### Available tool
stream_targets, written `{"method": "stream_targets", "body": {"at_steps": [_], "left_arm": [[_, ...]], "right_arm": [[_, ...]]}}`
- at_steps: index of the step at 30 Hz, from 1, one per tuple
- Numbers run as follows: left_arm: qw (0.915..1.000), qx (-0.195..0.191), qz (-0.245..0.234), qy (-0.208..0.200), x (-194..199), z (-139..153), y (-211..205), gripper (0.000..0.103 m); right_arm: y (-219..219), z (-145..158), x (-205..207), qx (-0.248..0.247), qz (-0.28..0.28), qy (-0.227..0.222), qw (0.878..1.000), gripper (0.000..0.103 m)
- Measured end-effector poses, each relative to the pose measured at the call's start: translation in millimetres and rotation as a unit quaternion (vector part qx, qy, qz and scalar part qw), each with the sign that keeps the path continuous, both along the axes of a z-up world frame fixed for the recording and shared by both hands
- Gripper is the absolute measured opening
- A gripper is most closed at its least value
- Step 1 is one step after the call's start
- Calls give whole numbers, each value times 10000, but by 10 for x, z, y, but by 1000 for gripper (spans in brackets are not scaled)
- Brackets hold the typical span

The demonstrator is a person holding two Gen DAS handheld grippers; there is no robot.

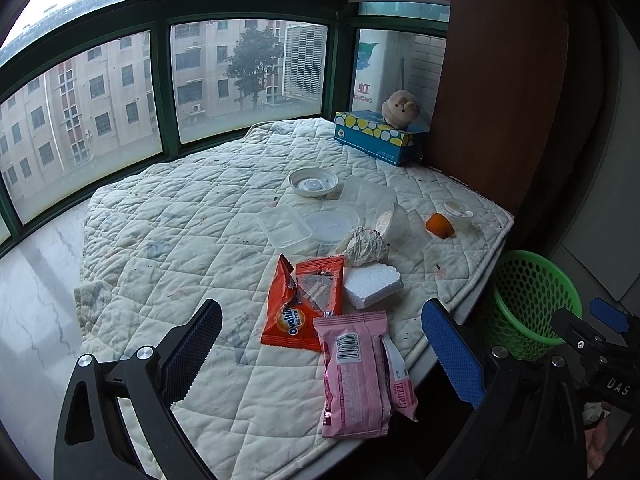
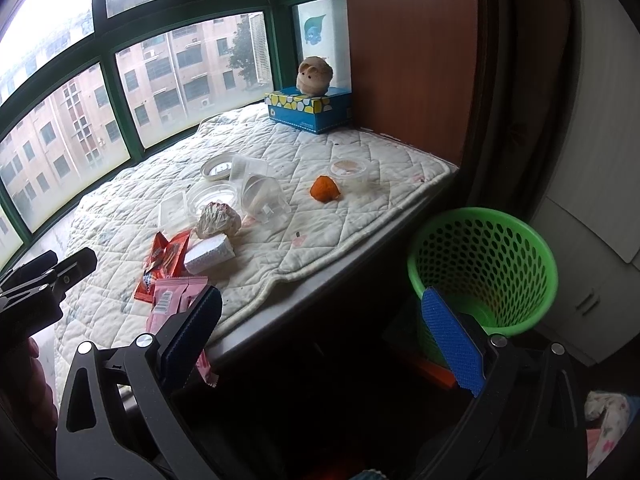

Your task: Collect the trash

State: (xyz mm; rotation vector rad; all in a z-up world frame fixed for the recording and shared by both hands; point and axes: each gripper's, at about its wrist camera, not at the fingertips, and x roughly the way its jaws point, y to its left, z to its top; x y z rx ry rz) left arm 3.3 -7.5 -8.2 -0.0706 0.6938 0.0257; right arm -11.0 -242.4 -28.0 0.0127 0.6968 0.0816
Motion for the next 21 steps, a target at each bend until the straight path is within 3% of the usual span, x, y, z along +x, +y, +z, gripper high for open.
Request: {"method": "stream_targets", "body": {"at_steps": [21], "left_arm": [[9999,-13,154,68,190,26,155,97]], "right_arm": [[164,19,171,-104,227,22,9997,99]]}}
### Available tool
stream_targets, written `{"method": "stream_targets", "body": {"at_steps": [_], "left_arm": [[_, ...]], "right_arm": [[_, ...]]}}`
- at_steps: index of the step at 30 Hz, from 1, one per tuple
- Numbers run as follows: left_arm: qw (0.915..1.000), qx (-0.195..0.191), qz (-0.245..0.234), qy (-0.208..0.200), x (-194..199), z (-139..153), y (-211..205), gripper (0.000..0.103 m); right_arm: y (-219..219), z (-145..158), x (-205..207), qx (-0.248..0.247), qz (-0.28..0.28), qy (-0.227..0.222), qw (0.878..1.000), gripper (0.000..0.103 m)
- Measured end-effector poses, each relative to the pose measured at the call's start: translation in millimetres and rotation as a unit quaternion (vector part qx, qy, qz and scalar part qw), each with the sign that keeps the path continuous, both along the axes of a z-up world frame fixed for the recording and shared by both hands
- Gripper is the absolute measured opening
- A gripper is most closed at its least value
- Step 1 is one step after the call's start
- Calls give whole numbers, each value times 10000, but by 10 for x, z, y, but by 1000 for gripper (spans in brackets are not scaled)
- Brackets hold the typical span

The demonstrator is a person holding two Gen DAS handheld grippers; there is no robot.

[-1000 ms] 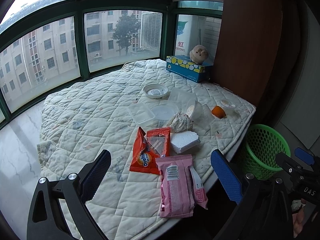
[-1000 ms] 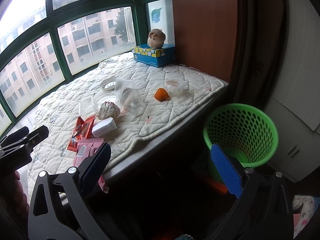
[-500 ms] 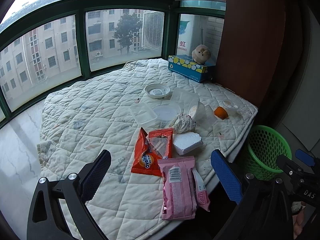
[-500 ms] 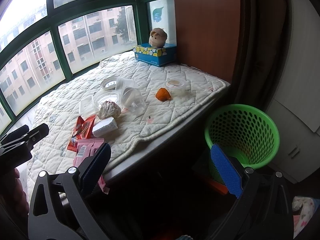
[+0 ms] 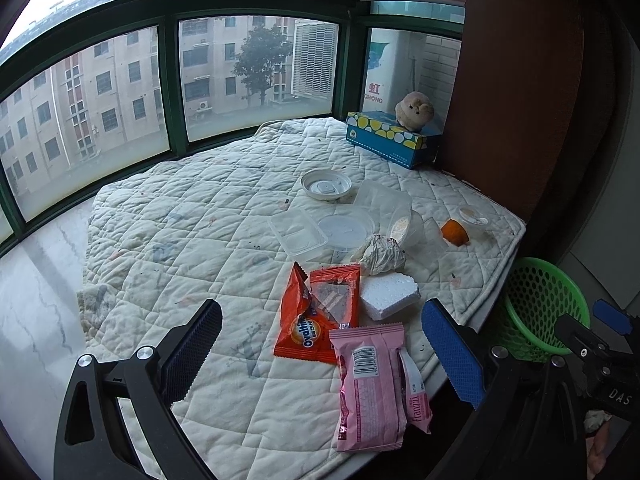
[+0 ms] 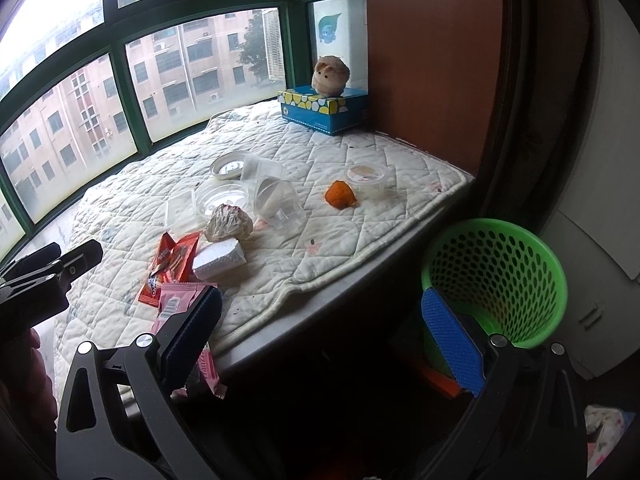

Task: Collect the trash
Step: 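Grasp the pink wrapper packets with the right tool while the left tool approaches the orange wrapper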

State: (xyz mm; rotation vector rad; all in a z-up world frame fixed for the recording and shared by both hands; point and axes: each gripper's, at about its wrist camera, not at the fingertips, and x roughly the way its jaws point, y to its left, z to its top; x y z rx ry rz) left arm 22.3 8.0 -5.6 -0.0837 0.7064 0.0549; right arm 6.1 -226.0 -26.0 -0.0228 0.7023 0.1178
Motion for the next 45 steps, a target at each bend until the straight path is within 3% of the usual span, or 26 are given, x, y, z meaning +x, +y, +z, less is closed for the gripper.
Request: {"method": "stream_targets", "body": {"at_steps": [27,45], "left_arm": [[9992,138,365,-30,286,-21,552,97],[9969,29,774,149,356,-191,984,97]], "right_arm": [[621,-241,298,-116,689,394,9968,99],[1120,-788,465,-21,1187,1274,9847,97]]}}
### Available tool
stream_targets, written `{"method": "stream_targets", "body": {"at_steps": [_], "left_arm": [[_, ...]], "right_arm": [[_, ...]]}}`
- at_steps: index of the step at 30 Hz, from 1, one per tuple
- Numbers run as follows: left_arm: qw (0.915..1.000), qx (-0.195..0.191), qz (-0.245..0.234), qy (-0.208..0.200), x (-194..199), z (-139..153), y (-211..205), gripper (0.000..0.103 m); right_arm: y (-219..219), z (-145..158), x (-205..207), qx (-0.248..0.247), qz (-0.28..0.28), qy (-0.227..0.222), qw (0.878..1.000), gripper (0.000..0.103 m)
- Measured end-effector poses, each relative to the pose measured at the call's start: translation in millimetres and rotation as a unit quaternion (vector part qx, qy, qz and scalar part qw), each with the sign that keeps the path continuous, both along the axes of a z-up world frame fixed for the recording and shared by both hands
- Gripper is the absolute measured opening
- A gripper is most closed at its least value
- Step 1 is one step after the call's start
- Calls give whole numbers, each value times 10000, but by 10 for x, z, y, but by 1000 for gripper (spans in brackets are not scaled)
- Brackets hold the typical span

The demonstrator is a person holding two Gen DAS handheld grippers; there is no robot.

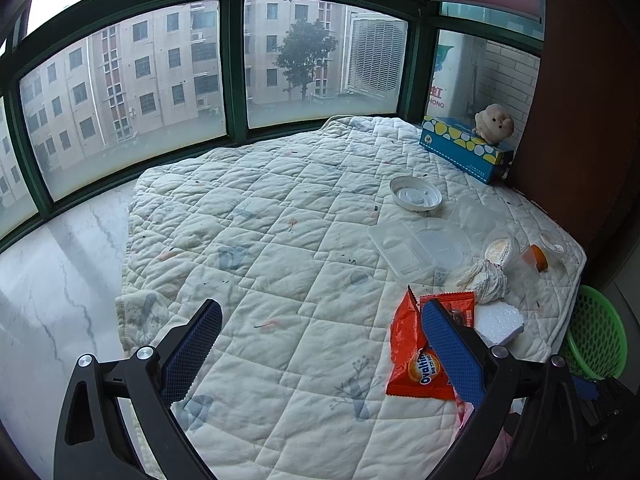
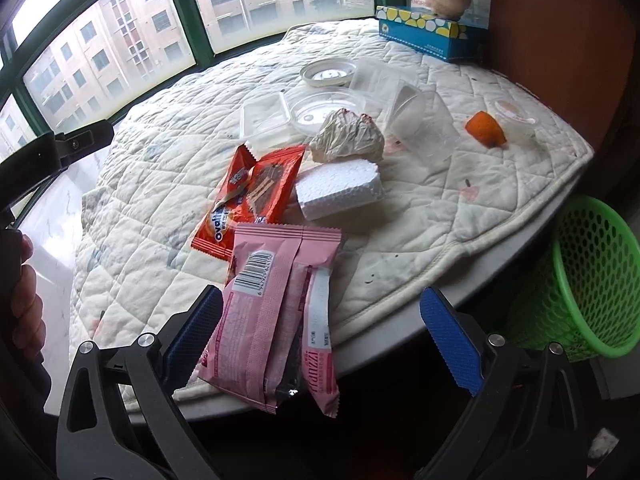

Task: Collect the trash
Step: 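Grasp the pink wrapper packets with the right tool while the left tool approaches the orange wrapper, then grasp the orange wafer wrapper with the left tool while the right tool carries the pink packets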

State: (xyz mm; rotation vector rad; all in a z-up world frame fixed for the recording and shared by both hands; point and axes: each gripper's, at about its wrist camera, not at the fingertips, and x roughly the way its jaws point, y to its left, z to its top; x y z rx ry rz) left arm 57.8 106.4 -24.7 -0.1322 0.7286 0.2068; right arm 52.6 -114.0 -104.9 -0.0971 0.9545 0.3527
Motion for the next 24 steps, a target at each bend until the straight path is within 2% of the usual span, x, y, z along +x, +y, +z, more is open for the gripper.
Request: {"method": "stream_targets", "body": {"at_steps": [5,12,13,15,18,24], "left_arm": [[9999,-116,30,80,13,-61,90,97],[9996,-182,-36,198,47,-136,109,97],[9996,-190,-64,222,57,-148,97,97],[9993,-203,-140,272,83,-177,59,97],[9986,-244,-308,344,129,-228,-21,97],[9951,-393,-701,571,251,-378,-183,96]], "right_arm": [[151,-192,67,42,129,360,9993,95],[304,-335,86,-186,283,334,9989,90],[298,-329,85,-205,290,306,9989,88],[287,-300,74,-234,319,217,9990,77],[235,-254,62,-286,308,105,9991,68],[28,-145,40,-72,189,37,9998,63]]}}
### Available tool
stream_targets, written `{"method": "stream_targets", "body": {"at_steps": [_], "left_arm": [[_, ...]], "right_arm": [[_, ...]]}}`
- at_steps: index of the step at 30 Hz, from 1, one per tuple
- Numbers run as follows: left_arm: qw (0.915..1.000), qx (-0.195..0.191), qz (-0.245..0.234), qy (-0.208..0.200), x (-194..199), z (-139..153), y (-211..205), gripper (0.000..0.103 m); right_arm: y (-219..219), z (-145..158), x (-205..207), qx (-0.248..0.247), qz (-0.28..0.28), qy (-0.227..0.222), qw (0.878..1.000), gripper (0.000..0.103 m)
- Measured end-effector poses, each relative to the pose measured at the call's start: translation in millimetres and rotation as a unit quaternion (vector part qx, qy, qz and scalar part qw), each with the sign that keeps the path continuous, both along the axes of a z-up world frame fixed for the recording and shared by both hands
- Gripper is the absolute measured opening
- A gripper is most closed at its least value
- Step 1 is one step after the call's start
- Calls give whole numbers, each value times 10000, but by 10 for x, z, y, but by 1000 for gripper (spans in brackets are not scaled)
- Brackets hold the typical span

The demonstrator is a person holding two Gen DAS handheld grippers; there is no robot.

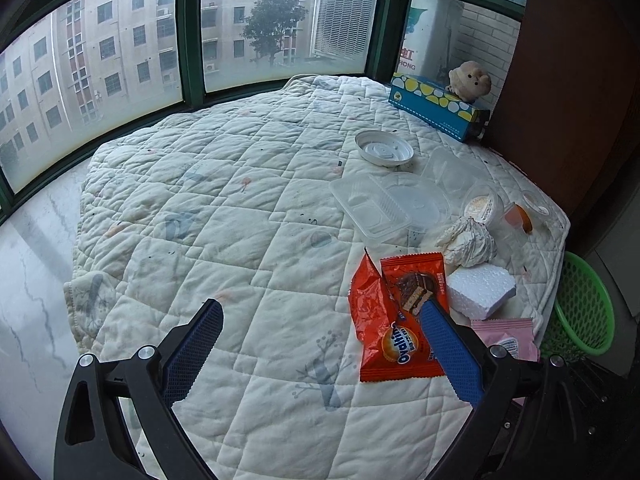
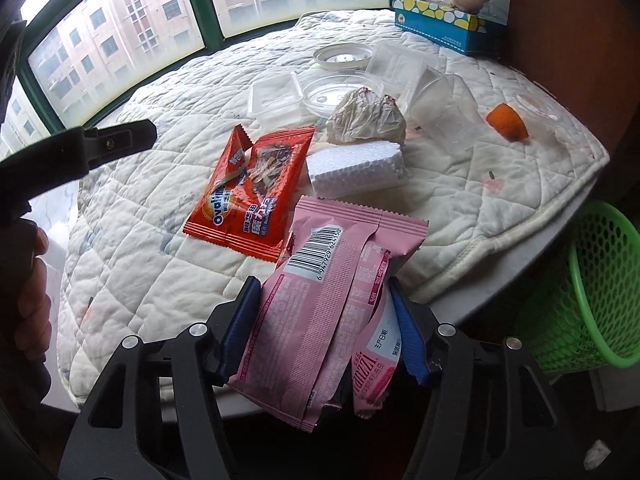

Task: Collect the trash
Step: 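Grasp the orange wafer wrapper with the left tool while the right tool carries the pink packets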

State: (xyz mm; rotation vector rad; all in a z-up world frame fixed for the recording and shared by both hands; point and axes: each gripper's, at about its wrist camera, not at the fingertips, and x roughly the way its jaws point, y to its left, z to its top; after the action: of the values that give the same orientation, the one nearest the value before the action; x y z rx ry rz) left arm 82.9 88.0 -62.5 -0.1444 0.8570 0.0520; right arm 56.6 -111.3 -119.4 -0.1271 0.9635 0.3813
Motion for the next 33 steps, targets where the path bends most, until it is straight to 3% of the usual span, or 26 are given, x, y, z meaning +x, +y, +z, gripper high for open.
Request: {"method": "stream_targets", "body": {"at_steps": [4,7,14,22,24,33], "left_arm": [[9991,-214,-273,237,101,-170,-105,93],[9970,-407,-448,487,208,-327,-171,79],[9937,-610,-566,757,444,-552,-230,60],[9916,-739,-714,781,447,-585,-223,17],[9925,-653,-713,747,422,-541,-228,11],[9944,-486,-896,296,203,-39,-335,8]], "right_arm": [[-208,129,-29,110,-152,-141,9997,63],[-350,216,-46,191,-274,-247,9991,63],[-521,223,-34,263,-403,-263,9985,63],[-524,230,-49,341,-347,-286,9984,63],[-563,254,-60,376,-367,-319,9981,63],[-1036,353,-50,530,-800,-453,9944,63]]}}
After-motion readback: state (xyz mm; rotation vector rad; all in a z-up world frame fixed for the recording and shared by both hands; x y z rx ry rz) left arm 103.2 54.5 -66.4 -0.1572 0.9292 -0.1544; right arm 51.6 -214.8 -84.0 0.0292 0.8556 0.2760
